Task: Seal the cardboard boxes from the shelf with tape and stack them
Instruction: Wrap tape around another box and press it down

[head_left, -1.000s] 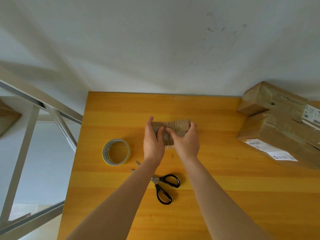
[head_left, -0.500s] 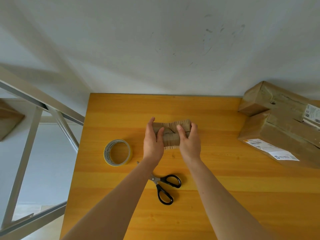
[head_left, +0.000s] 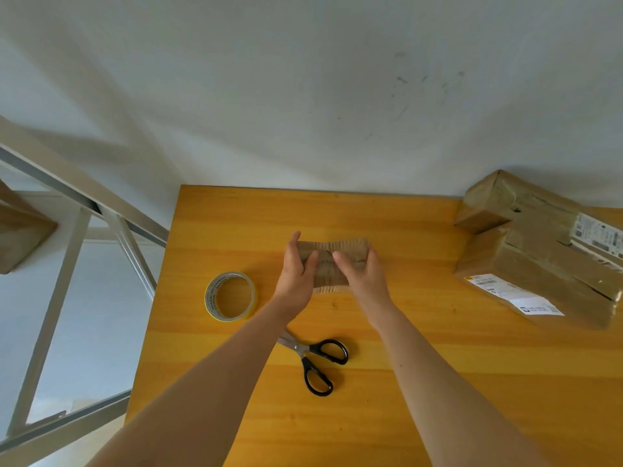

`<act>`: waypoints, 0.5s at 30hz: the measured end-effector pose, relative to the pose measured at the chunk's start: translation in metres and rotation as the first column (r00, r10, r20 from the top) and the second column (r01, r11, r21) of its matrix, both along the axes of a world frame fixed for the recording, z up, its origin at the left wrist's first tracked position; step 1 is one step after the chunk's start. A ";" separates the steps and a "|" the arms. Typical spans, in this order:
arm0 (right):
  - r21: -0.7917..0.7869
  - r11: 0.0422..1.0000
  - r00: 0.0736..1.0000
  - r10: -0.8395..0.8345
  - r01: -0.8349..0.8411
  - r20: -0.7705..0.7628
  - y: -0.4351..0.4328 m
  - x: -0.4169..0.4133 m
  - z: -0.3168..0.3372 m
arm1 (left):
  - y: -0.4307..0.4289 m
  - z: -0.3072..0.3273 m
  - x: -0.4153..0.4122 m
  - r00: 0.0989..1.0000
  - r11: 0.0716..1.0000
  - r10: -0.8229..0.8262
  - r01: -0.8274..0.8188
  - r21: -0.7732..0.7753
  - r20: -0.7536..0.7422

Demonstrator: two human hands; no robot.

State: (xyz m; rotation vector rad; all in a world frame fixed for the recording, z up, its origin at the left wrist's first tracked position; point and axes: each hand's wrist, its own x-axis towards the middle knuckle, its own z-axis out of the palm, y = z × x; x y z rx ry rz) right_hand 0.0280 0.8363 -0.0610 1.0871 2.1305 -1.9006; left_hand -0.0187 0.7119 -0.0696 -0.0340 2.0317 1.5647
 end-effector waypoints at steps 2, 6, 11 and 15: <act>0.031 0.999 1.000 0.026 -0.026 0.013 0.001 0.001 -0.001 | -0.001 0.003 -0.002 0.999 0.999 -0.029 0.027 0.044 0.039; 0.083 0.997 1.000 -0.007 0.006 0.009 -0.003 -0.003 -0.002 | 0.001 0.004 -0.003 0.997 0.997 -0.068 0.068 -0.021 0.021; -0.090 0.996 1.000 0.022 -0.023 -0.015 0.005 0.001 -0.004 | -0.003 0.003 -0.005 0.994 0.994 -0.109 0.109 -0.005 0.011; -0.151 0.988 0.998 0.051 -0.044 0.038 0.009 0.000 0.006 | -0.002 0.005 -0.003 0.995 0.993 -0.102 0.103 -0.059 0.015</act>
